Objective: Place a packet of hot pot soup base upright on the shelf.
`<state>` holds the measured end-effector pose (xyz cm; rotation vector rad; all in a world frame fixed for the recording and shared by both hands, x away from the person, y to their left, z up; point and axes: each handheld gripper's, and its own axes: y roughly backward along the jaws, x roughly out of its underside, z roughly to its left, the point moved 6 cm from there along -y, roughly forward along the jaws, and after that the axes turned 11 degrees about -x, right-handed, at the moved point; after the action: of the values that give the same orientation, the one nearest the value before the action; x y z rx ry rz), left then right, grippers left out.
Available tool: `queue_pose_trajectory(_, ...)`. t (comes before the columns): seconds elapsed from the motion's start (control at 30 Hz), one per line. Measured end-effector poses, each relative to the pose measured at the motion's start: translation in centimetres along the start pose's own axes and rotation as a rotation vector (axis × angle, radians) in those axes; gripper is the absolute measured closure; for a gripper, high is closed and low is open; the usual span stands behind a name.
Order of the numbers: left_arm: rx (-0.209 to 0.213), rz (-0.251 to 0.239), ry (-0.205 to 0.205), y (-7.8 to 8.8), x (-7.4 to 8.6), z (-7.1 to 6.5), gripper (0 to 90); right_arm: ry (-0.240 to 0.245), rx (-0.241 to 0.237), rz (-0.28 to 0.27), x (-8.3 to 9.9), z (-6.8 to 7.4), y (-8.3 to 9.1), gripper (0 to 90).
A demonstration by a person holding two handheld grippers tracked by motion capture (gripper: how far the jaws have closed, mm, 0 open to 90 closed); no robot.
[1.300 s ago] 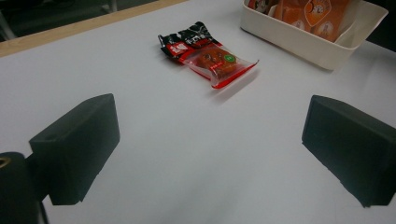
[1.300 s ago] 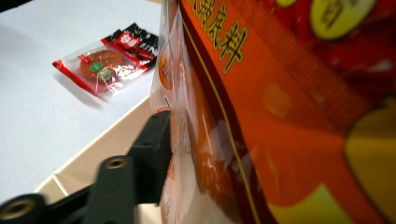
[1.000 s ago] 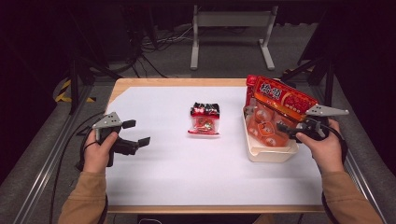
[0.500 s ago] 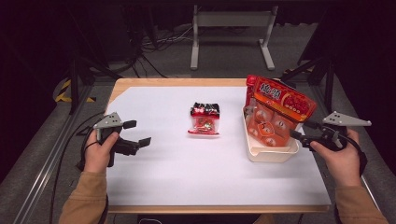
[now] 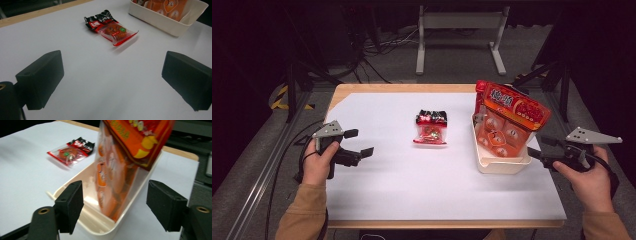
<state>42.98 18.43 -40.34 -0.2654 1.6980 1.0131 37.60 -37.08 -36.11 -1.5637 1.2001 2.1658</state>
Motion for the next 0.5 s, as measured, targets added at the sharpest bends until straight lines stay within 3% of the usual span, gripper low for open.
queue_pose_trajectory(0.23,-0.006,0.004,0.015,-0.1,-0.1,0.1,5.3,0.063,-0.105,-0.018,-0.1,2.4,-0.5,30.6)
queue_pose_trajectory(0.33,-0.012,0.002,0.038,-0.2,-0.1,0.2,5.5,0.091,-0.156,-0.026,-0.1,3.8,-1.2,30.6)
queue_pose_trajectory(0.5,-0.017,0.003,0.041,-0.3,-0.1,0.3,5.5,0.12,-0.22,-0.045,0.0,5.6,-2.4,30.4)
